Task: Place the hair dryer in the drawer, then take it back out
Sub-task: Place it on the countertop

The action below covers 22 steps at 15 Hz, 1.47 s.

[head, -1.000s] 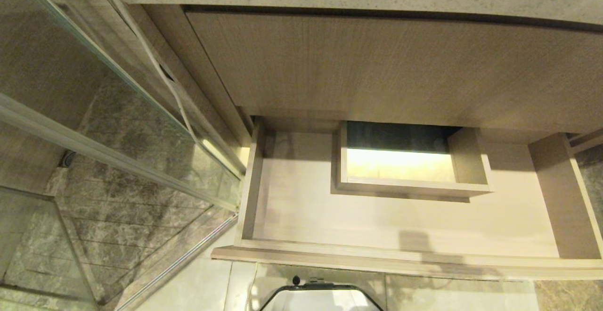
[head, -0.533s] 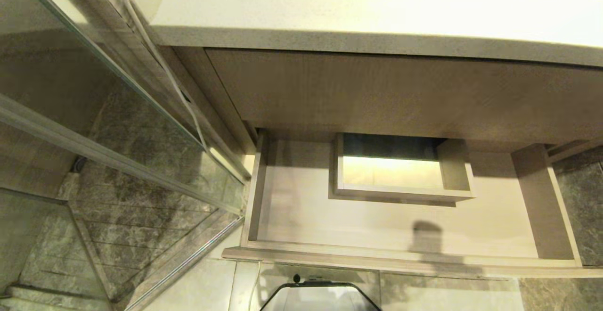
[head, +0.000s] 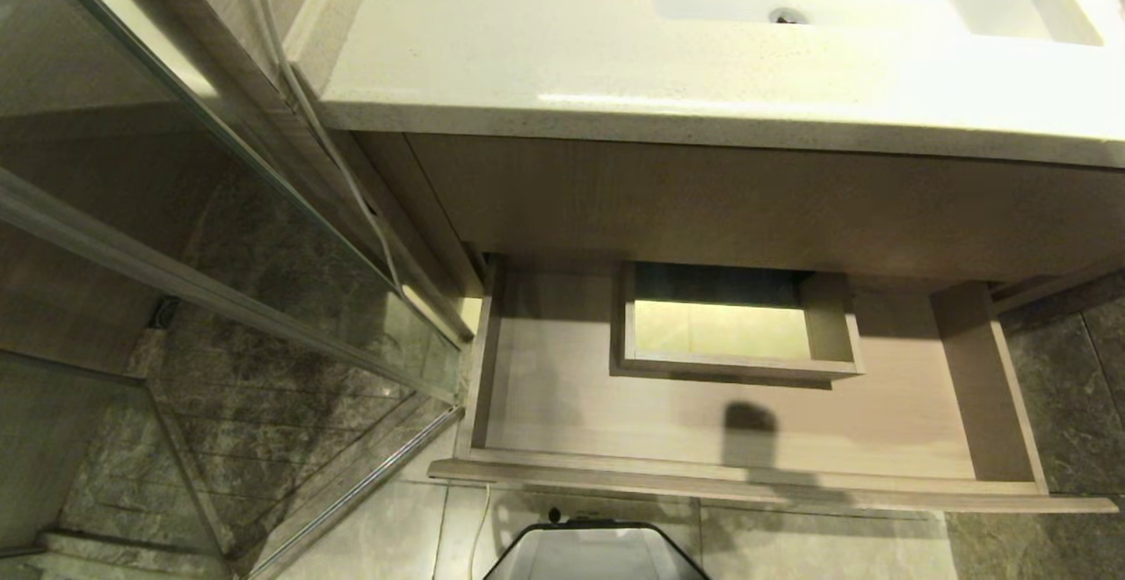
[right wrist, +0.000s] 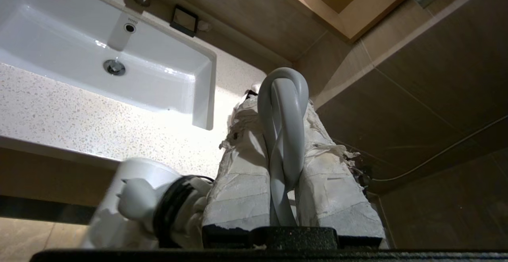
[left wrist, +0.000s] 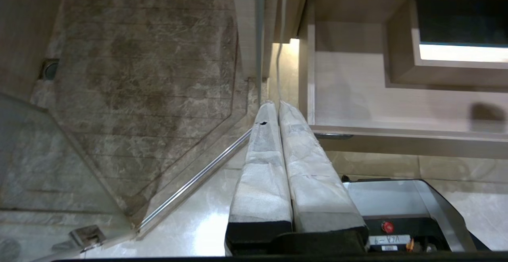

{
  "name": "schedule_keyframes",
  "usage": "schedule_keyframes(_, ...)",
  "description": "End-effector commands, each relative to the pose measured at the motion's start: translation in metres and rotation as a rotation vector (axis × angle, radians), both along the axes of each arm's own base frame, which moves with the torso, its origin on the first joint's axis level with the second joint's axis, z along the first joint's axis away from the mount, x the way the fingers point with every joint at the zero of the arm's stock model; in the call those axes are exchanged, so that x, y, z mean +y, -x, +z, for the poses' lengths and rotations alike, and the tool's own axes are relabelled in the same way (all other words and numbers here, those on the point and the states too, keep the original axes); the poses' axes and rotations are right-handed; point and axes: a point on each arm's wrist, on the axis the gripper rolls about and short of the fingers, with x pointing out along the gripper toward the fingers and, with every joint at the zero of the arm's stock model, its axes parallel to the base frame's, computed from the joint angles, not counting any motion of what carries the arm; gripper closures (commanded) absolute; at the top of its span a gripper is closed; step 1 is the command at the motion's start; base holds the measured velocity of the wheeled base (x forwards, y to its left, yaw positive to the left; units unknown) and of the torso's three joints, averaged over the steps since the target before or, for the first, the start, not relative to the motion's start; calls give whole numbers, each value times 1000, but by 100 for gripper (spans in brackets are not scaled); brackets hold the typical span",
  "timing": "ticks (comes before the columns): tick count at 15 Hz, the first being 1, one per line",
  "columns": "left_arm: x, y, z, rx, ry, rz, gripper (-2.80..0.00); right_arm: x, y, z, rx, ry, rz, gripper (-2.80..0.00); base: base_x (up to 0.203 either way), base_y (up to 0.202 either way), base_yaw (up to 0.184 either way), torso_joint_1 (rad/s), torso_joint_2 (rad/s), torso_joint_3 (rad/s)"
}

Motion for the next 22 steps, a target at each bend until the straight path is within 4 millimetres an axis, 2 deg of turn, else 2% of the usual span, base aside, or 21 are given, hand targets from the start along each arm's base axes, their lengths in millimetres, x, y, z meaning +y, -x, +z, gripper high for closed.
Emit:
schedule_keyframes(1,0,0,-1,1,0,0,0,-1,-3,-1,12,-1,-2,0,0,0,0,0,0,0)
schedule_keyframes(11,0,0,0,0,0,0,0,-2,-9,-7,52,-14,-17,0,0,0,0,4,0,7)
schedule_keyframes(22,0,0,-1,1,0,0,0,-3,-11,-9,60,-9,-16,0,0,0,0,240,-23,209)
